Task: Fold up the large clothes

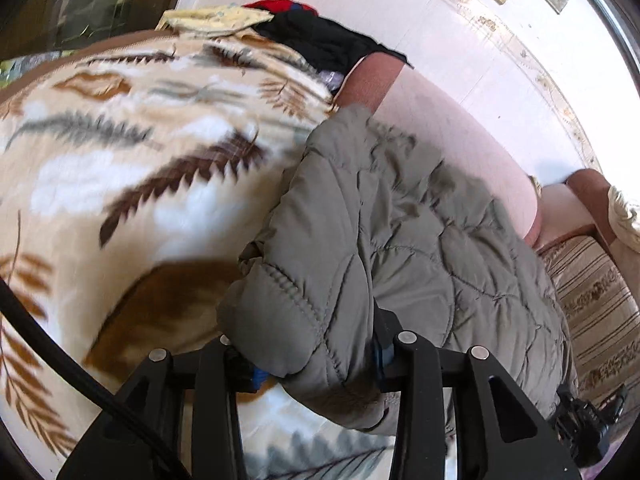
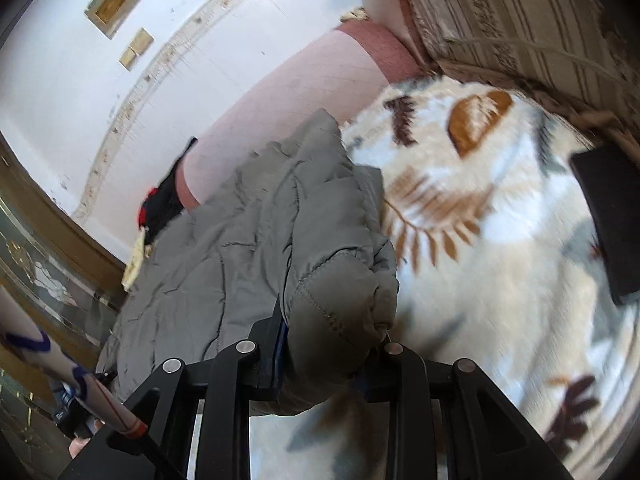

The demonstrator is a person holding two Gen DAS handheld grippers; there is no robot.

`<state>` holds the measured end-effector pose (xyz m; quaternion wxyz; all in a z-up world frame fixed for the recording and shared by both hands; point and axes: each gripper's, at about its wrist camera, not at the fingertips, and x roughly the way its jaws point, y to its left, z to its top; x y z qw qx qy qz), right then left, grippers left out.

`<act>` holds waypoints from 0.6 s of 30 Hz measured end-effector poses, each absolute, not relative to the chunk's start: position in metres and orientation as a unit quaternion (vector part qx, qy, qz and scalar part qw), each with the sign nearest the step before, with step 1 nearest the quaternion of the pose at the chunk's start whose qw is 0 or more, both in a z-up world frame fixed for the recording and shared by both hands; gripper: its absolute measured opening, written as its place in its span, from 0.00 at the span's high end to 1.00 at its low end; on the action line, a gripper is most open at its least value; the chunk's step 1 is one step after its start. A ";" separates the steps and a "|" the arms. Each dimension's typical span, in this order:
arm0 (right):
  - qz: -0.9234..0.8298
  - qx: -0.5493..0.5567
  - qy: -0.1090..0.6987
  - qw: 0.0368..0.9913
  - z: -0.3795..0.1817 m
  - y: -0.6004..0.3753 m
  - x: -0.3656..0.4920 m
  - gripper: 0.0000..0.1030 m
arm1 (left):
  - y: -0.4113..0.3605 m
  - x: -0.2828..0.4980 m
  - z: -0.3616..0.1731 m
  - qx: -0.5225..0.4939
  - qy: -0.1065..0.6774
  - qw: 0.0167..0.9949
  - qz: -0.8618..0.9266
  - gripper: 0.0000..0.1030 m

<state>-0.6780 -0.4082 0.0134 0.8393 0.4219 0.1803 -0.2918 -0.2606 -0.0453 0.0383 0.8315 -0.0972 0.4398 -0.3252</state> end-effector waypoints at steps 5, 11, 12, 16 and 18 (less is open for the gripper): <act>-0.306 0.459 0.226 0.803 -0.019 -0.421 -0.673 0.50 | -0.037 -0.265 0.020 -0.090 0.439 0.847 -0.285 0.34; -0.315 0.473 0.205 0.797 -0.015 -0.420 -0.702 0.40 | -0.004 -0.269 0.039 -0.077 0.409 0.866 -0.276 0.30; -0.330 0.465 0.198 0.797 -0.012 -0.416 -0.709 0.40 | 0.001 -0.273 0.046 -0.062 0.394 0.879 -0.263 0.30; -0.410 0.381 0.152 0.814 0.022 -0.384 -0.731 0.38 | 0.014 -0.293 0.073 -0.026 0.326 0.921 -0.213 0.30; -0.410 0.335 0.147 0.835 0.038 -0.373 -0.721 0.38 | 0.006 -0.303 0.086 -0.010 0.302 0.927 -0.224 0.30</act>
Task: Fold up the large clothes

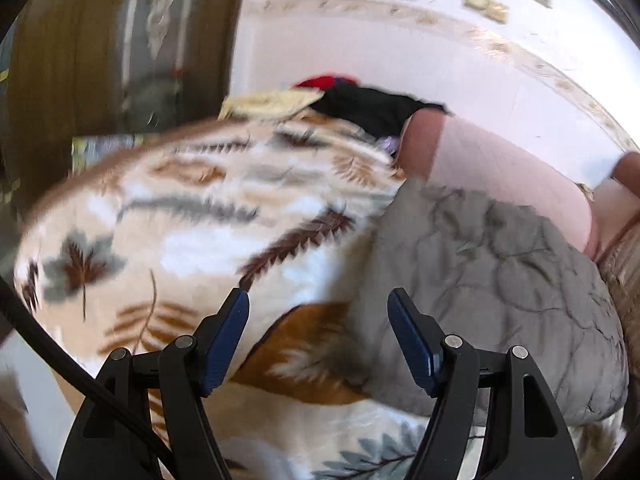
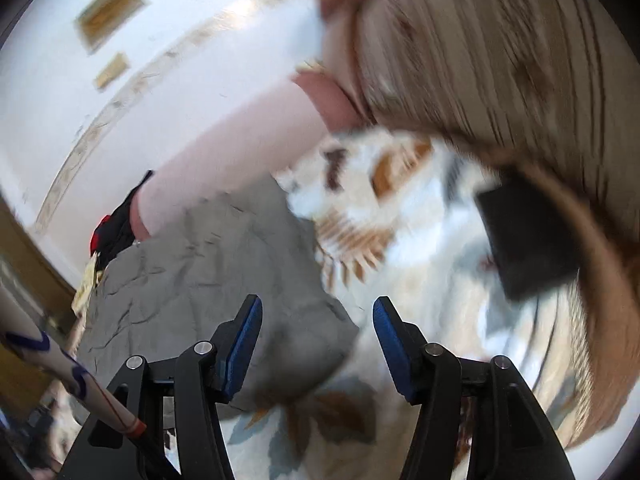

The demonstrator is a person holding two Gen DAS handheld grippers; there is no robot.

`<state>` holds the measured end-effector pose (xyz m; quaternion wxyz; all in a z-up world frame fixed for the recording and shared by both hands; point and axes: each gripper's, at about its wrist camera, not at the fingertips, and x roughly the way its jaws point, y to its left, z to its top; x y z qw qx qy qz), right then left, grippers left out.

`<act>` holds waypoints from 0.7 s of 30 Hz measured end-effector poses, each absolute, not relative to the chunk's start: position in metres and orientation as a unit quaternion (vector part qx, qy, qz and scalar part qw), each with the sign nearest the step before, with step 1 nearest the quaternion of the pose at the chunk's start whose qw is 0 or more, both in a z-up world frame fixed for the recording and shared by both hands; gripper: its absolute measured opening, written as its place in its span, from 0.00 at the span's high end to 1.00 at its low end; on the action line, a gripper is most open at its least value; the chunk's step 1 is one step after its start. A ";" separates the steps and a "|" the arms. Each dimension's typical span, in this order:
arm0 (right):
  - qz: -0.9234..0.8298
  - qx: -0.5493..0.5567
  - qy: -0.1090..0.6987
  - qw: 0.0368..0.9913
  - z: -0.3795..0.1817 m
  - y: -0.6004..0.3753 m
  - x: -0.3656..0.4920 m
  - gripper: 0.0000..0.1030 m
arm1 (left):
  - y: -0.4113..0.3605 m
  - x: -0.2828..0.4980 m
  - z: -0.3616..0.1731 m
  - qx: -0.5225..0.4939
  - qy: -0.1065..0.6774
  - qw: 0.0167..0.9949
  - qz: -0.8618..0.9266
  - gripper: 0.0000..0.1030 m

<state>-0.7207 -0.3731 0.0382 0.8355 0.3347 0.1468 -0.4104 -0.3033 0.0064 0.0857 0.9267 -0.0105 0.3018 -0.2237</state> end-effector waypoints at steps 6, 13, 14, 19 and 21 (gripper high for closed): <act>-0.326 0.280 0.198 0.881 0.051 -0.351 -0.643 0.39 | -0.076 -0.358 0.105 0.081 0.263 0.903 -0.331 0.30; -0.331 0.195 0.274 0.882 0.040 -0.350 -0.562 0.39 | -0.176 -0.346 0.054 0.165 0.364 0.858 -0.322 0.30; -0.334 0.192 0.292 0.876 0.031 -0.353 -0.555 0.37 | -0.182 -0.337 0.044 0.163 0.383 0.852 -0.318 0.28; -0.329 0.186 0.342 0.860 -0.003 -0.368 -0.536 0.35 | -0.198 -0.319 0.030 0.166 0.392 0.849 -0.313 0.23; -0.326 0.195 0.349 0.857 -0.008 -0.376 -0.531 0.34 | -0.205 -0.312 0.025 0.169 0.393 0.850 -0.308 0.23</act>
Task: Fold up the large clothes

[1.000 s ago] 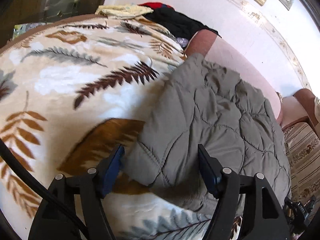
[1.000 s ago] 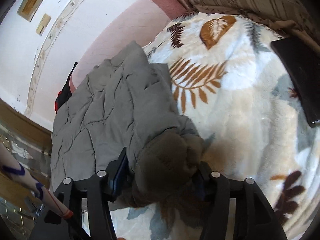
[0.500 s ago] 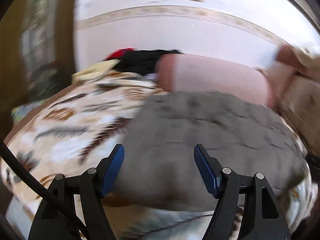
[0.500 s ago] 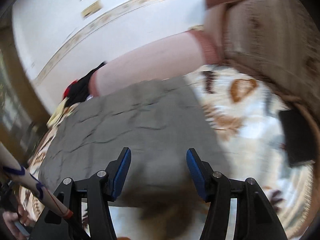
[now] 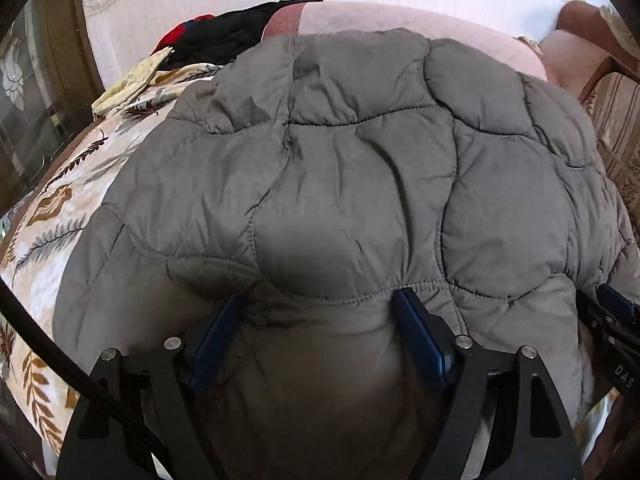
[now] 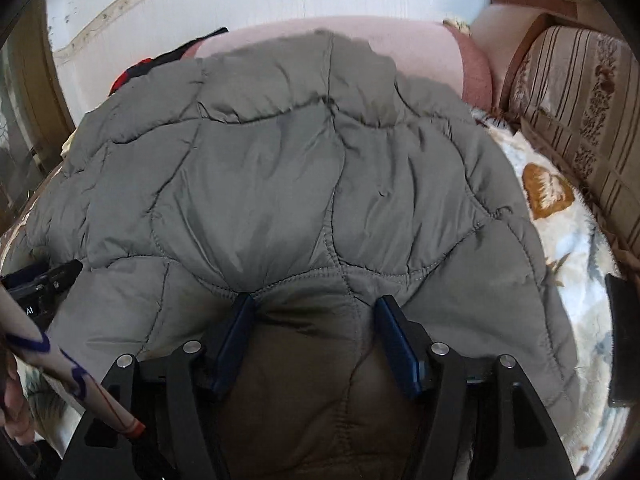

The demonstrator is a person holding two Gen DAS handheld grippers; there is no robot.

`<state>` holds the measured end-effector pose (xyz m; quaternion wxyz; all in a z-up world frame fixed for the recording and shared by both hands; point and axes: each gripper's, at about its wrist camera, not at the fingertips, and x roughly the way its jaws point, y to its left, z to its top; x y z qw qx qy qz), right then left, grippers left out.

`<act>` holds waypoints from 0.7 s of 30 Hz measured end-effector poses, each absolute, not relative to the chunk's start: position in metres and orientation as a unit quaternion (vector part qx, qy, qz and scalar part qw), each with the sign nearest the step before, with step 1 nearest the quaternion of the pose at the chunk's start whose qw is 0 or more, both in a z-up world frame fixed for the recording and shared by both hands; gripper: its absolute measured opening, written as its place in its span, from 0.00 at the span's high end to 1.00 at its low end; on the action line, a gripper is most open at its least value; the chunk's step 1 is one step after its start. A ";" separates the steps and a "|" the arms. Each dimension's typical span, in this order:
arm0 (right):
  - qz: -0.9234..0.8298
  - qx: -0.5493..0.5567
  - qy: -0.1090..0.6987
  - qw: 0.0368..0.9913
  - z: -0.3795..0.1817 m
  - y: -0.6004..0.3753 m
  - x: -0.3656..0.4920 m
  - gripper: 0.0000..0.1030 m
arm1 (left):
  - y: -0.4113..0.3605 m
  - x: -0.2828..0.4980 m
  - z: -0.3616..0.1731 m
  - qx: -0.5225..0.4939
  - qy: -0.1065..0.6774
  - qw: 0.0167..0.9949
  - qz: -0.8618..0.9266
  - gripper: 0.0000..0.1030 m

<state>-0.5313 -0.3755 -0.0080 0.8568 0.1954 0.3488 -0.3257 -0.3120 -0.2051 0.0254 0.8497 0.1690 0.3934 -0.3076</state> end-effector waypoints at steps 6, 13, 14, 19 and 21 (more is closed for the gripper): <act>-0.322 0.194 0.318 0.870 -0.003 -0.369 -0.543 0.34 | -0.191 -0.325 0.033 0.143 0.369 0.863 -0.312 0.23; -0.360 0.169 0.235 0.887 0.027 -0.322 -0.591 0.33 | -0.130 -0.371 0.042 0.115 0.301 0.895 -0.308 0.23; -0.365 0.176 0.232 0.884 0.027 -0.323 -0.594 0.33 | -0.123 -0.371 0.042 0.113 0.299 0.897 -0.305 0.23; -0.420 0.207 0.264 0.843 0.013 -0.338 -0.605 0.34 | -0.110 -0.363 0.028 0.120 0.319 0.892 -0.296 0.22; -0.405 0.231 0.294 0.835 0.000 -0.348 -0.600 0.32 | -0.110 -0.360 0.020 0.125 0.330 0.885 -0.303 0.22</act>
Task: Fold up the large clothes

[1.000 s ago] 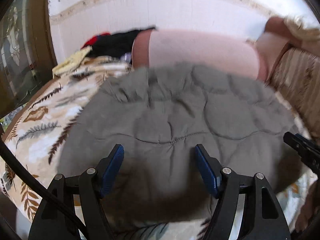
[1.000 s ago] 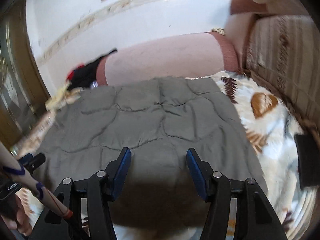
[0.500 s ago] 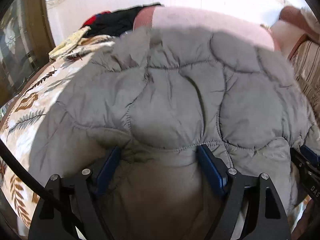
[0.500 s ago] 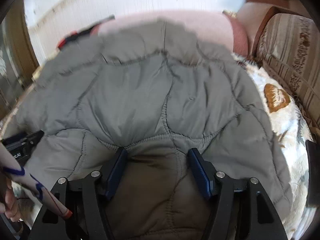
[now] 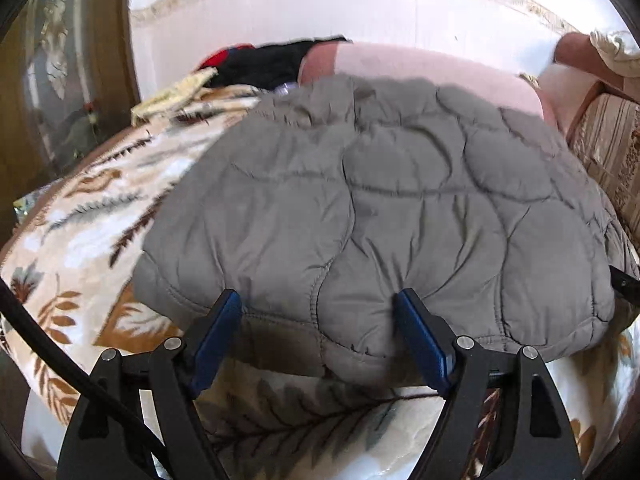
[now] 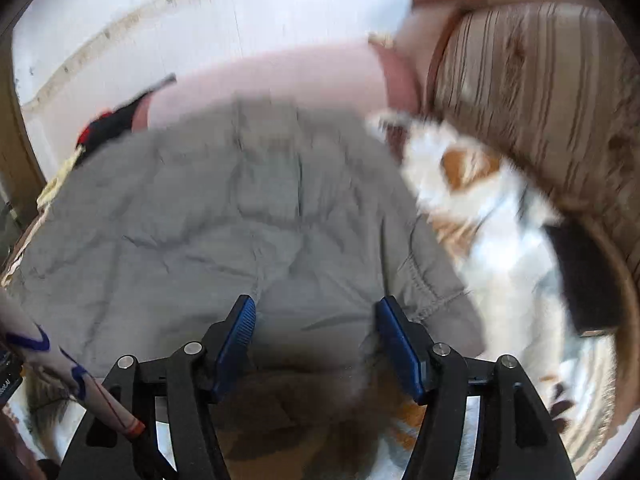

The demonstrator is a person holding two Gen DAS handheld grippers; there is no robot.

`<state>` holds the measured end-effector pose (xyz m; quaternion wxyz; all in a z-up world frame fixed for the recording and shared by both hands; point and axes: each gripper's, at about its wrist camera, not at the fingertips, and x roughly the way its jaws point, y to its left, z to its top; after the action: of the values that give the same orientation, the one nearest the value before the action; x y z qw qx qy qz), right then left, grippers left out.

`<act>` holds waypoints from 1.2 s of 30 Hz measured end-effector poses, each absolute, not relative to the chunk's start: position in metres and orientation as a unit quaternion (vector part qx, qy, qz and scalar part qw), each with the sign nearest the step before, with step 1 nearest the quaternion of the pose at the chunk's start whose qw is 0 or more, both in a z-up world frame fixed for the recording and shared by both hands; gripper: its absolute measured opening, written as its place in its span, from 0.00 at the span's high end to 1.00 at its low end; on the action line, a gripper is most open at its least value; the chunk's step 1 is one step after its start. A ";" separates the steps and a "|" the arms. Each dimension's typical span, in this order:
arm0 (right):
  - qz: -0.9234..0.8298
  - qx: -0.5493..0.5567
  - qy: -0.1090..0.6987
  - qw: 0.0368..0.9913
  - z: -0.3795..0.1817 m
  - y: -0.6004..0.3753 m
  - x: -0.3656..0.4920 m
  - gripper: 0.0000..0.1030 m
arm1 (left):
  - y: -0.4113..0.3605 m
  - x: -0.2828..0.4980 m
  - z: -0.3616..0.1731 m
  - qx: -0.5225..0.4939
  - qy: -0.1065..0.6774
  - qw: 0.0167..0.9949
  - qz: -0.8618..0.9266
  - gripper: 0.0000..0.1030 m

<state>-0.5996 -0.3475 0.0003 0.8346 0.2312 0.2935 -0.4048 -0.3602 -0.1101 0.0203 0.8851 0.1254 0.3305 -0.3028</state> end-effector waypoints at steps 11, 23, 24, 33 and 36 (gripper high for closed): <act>-0.393 0.183 0.261 0.863 0.026 -0.293 -0.627 0.32 | -0.074 -0.395 0.050 0.108 0.302 0.898 -0.301 0.23; -0.338 0.199 0.279 0.877 0.039 -0.234 -0.649 0.27 | -0.054 -0.435 0.072 0.124 0.279 0.903 -0.302 0.23; -0.333 0.201 0.280 0.878 0.039 -0.230 -0.650 0.26 | -0.053 -0.438 0.075 0.124 0.275 0.904 -0.302 0.23; -0.311 0.195 0.295 0.882 0.076 -0.199 -0.652 0.23 | -0.045 -0.467 0.110 0.125 0.247 0.906 -0.320 0.22; -0.310 0.199 0.291 0.883 0.099 -0.195 -0.655 0.20 | -0.037 -0.478 0.131 0.119 0.231 0.910 -0.323 0.13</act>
<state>-0.6554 -0.1946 0.0987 0.8829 0.1989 0.2913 -0.3099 -0.4783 -0.0372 0.1306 0.9102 0.1187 0.2311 -0.3226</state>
